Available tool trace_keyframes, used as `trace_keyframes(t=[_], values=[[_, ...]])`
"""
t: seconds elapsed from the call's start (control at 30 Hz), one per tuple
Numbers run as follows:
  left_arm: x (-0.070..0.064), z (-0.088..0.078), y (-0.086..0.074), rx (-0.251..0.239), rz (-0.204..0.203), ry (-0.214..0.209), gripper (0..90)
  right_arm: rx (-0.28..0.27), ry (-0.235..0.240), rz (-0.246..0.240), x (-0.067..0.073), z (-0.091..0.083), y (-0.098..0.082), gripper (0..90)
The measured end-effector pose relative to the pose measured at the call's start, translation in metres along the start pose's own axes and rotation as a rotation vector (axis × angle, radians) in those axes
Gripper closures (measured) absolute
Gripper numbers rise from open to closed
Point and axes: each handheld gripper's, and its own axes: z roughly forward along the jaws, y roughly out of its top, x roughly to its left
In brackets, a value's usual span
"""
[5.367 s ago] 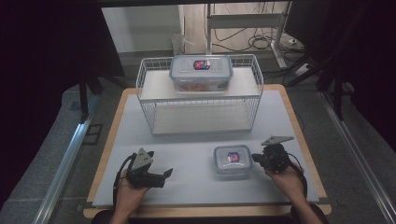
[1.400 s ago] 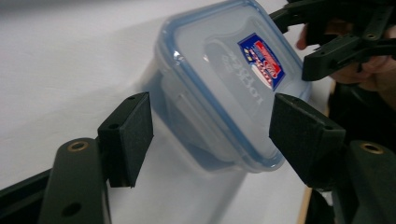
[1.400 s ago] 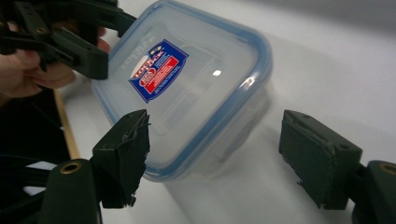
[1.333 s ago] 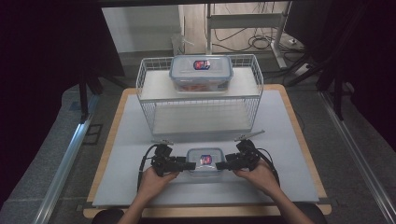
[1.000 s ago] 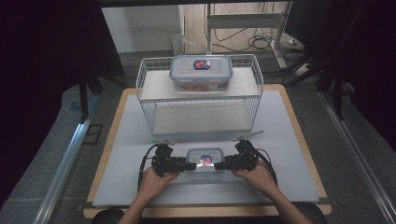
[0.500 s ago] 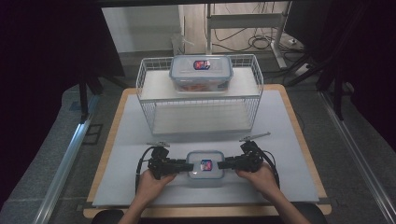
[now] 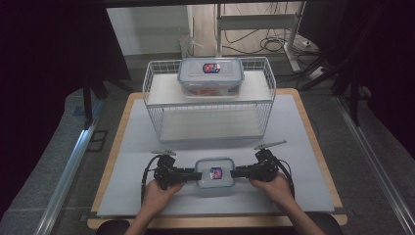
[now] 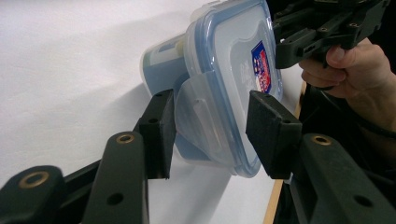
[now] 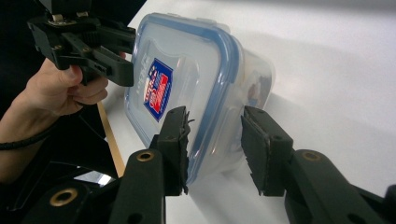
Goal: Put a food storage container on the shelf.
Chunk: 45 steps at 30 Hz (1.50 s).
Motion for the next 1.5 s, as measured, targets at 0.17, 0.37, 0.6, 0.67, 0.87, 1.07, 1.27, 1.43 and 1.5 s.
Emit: trace_keyframes(t=[0.17,0.37,0.6,0.67,0.87,1.07,1.27,1.43,1.5], values=[[0.000,0.000,0.000,0.003,0.006,-0.003,53.4,0.014,0.027,0.020,-0.006,0.006,0.002,52.5],[0.001,0.000,0.001,0.006,0.004,-0.004,53.4,-0.002,0.048,0.043,-0.008,0.005,0.002,54.6],[0.001,-0.001,0.001,0.000,-0.020,-0.018,55.4,-0.010,0.063,0.069,-0.006,0.003,-0.001,57.1],[0.000,-0.001,0.002,0.001,-0.020,-0.017,55.6,-0.016,0.061,0.073,-0.006,0.003,-0.001,57.2],[-0.001,-0.001,0.004,-0.009,-0.030,-0.021,56.1,-0.042,0.058,0.088,-0.005,0.000,-0.001,57.8],[-0.010,-0.006,0.014,-0.027,0.000,-0.019,56.5,-0.085,0.067,0.100,-0.001,-0.009,0.002,58.2],[-0.024,-0.021,0.035,-0.058,0.051,-0.004,56.7,-0.134,0.065,0.055,0.013,-0.021,0.018,58.3],[-0.035,-0.034,0.057,-0.079,0.095,0.004,56.8,-0.158,0.056,0.013,0.025,-0.033,0.038,58.3],[-0.039,-0.039,0.067,-0.089,0.107,0.004,56.8,-0.170,0.052,-0.006,0.030,-0.039,0.047,58.2]])
